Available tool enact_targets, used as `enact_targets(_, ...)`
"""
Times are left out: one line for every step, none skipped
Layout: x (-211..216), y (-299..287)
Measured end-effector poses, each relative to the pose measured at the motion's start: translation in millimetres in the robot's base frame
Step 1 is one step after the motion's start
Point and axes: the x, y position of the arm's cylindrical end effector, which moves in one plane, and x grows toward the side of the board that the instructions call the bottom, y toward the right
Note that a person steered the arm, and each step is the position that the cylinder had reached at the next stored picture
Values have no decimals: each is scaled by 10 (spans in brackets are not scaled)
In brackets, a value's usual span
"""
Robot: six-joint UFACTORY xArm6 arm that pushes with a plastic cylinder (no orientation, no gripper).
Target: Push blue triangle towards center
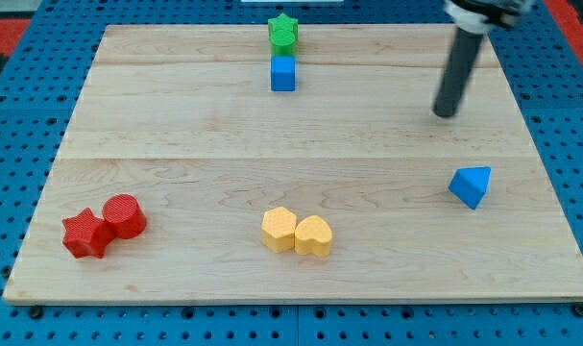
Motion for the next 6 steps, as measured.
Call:
enact_targets(569,235)
enact_targets(745,436)
enact_targets(972,38)
enact_targets(895,-537)
enact_targets(516,-1126)
enact_targets(399,-1581)
